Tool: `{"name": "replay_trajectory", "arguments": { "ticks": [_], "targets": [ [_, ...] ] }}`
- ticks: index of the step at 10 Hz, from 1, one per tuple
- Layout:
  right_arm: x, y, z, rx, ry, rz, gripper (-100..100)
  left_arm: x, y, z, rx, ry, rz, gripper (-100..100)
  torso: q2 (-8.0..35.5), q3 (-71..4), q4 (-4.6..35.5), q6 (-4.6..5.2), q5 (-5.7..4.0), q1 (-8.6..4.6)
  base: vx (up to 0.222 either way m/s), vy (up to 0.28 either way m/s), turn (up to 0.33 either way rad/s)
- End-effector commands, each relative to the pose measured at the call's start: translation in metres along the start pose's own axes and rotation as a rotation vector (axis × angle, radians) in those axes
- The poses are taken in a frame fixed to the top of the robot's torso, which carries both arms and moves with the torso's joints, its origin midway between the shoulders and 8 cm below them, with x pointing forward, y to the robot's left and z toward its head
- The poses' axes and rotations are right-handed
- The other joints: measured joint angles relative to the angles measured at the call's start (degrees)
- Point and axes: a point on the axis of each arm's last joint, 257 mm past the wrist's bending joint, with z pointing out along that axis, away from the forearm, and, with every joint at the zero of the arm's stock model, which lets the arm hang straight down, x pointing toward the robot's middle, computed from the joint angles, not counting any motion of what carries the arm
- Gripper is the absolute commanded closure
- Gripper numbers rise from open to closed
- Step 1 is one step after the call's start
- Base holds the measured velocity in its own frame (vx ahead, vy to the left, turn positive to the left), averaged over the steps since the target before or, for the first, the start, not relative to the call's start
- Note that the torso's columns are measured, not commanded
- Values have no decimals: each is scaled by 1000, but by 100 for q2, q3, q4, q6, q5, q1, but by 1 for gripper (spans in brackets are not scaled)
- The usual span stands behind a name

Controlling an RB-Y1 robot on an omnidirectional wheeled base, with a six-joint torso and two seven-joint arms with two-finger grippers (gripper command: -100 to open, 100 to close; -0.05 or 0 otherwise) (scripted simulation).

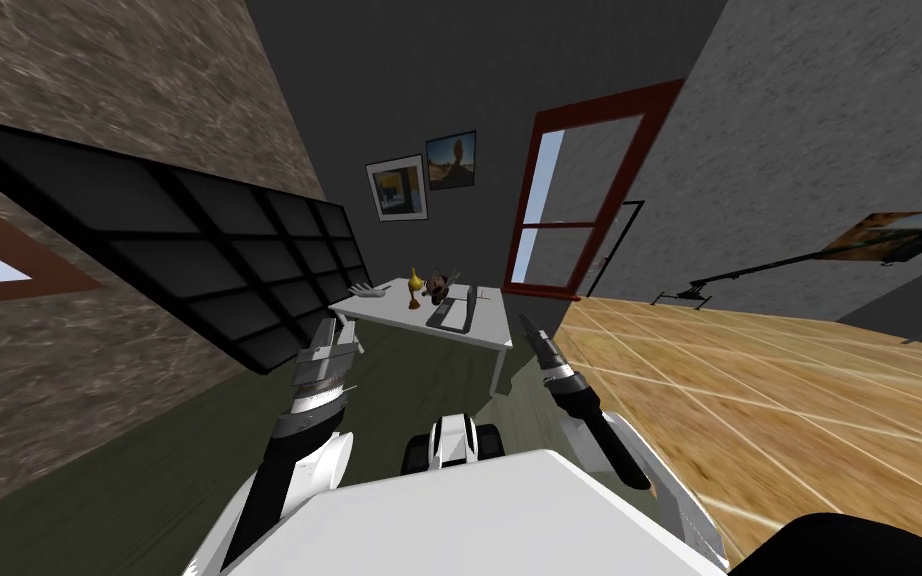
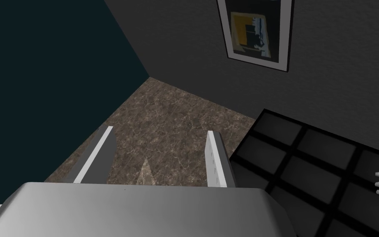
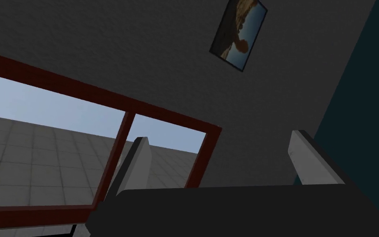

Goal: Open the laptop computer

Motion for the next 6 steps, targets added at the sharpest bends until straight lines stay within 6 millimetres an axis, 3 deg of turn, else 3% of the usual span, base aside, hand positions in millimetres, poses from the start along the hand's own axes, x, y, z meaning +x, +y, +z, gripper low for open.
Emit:
{"name": "replay_trajectory", "arguments": {
  "ticks": [1,6],
  "targets": [
    [-1,-19,-10,39,75,-155,-100,0,0,0,0,0,0,0,-1,-1,-1,0,-3,-7,131,136,-108],
    [-15,-58,-30,101,223,-470,-100,0,0,0,0,0,0,0,-1,-2,-1,0,2,7,106,167,-93]
  ]
}}
